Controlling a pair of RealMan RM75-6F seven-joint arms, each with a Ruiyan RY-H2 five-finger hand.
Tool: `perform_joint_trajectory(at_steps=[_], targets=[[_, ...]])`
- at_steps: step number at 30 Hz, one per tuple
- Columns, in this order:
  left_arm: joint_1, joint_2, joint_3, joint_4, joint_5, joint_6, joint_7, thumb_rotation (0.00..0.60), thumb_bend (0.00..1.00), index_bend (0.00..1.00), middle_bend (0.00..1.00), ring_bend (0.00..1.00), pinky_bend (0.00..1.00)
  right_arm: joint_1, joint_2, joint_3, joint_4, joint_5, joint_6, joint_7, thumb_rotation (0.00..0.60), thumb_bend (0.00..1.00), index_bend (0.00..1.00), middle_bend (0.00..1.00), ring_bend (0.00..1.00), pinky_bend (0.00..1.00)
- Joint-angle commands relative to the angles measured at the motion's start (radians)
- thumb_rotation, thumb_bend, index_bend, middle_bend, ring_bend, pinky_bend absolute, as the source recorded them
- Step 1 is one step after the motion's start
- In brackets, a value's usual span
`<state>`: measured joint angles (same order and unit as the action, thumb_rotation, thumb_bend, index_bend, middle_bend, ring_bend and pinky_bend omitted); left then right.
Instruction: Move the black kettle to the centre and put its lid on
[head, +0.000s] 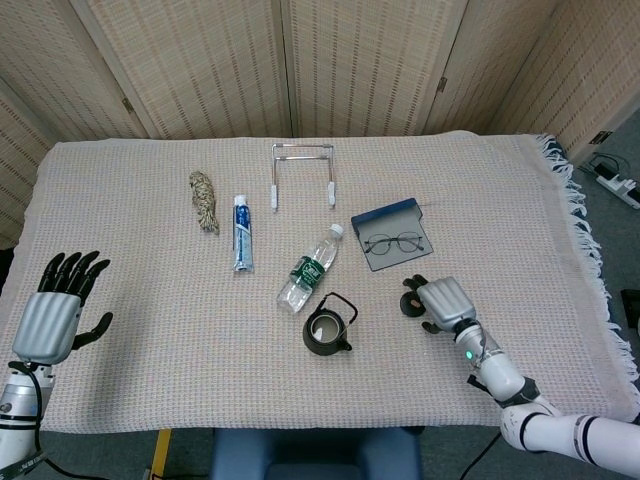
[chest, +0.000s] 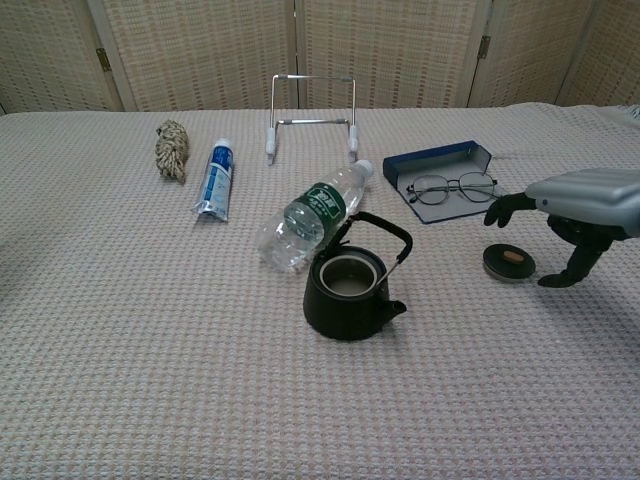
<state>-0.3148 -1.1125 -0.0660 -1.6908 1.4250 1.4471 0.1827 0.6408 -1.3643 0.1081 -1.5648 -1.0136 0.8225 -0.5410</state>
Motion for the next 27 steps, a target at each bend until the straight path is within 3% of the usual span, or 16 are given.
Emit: perform_joint_trajectory(at_steps=[1,27], targets=[[0.003,-0.001,-0.002,0.004,0.002,-0.001,-0.002,0.6,0.29,0.12,0.06,0.04,0.0,0.014,-0.022,-0.01,0.017,0.014,0.007,-0.017,0.6,0.28,0.22,0.27,0.77,0.83],[0.031,-0.01,-0.023,0.035,0.012,-0.013,-0.037,0.6,0.29,0.12,0.06,0.04,0.0,0.079,-0.08,-0.04,0.064,0.111,0.041,-0.068,0.6,0.28,0.34,0.35,0.78,0.84]])
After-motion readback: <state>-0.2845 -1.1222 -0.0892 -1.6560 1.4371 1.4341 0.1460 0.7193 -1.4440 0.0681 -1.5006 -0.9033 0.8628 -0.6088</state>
